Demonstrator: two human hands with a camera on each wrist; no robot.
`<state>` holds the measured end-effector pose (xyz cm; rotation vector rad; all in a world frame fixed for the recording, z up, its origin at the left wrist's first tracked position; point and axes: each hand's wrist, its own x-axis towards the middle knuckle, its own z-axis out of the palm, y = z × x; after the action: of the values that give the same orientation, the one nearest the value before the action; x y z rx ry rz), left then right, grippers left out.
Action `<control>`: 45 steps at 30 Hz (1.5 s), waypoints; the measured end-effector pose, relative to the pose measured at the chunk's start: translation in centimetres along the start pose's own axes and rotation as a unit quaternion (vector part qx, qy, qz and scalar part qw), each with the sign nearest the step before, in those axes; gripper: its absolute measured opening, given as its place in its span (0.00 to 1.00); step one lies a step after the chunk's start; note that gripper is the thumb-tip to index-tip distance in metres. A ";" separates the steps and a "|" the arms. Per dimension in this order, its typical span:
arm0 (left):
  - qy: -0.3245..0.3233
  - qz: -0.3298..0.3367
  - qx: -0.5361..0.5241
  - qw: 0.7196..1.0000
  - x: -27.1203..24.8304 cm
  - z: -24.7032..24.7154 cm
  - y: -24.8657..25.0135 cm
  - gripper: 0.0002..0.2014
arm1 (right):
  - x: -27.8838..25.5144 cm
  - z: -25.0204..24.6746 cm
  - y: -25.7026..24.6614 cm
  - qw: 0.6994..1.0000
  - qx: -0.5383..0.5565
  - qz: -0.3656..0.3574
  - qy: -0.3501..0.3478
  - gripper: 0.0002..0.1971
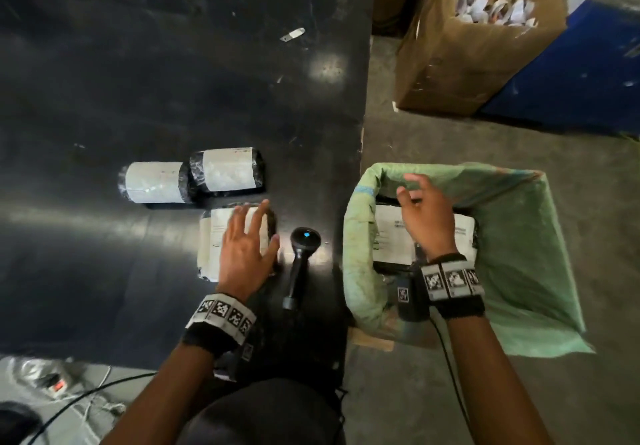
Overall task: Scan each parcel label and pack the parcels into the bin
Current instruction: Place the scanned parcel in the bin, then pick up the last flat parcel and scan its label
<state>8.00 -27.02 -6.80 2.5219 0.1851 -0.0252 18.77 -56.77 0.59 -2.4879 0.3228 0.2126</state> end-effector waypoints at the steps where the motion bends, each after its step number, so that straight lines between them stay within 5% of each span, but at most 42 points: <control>1: 0.002 -0.024 0.019 1.000 -0.3 -0.6 -1.6 0.35 | -2.2 0.1 -2.4 0.998 0.047 -0.028 0.019 0.17; 6: -0.069 -0.159 0.033 0.984 -2.5 -1.9 -7.9 0.46 | -9.5 7.6 -7.0 0.989 0.106 -0.103 -0.031 0.25; 12: -0.142 -0.165 -0.018 0.976 -3.2 -1.1 -11.2 0.54 | -12.0 15.6 -5.4 0.984 0.080 0.030 -0.154 0.40; 19: -0.116 -0.158 -0.142 0.970 -3.4 -0.4 -11.9 0.54 | -12.3 18.4 -4.5 0.938 0.290 0.137 -0.136 0.30; 23: -0.078 -0.144 -0.162 0.973 -3.7 -0.2 -11.5 0.48 | -12.3 18.5 -4.3 0.897 0.380 0.181 -0.137 0.31; 28: -0.039 -0.140 -0.180 0.973 -3.4 -0.9 -10.1 0.43 | -12.0 18.9 -4.7 0.883 0.402 0.209 -0.126 0.30; 32: -0.066 -0.175 -0.156 0.970 -3.3 -0.6 -7.8 0.45 | -11.3 18.5 -5.3 0.875 0.410 0.221 -0.132 0.24; 37: -0.033 -0.219 -0.249 0.943 -3.6 0.6 -7.0 0.38 | -10.6 17.7 -5.2 0.905 0.352 0.208 -0.120 0.21; 45: 0.023 -0.186 -0.210 0.959 -3.0 -1.7 -5.0 0.33 | -10.8 10.9 -8.2 0.917 0.372 0.096 -0.106 0.20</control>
<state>4.27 -22.38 -8.07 2.0348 0.6158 -0.0707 9.90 -41.91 -1.13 -1.6627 0.4555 0.3594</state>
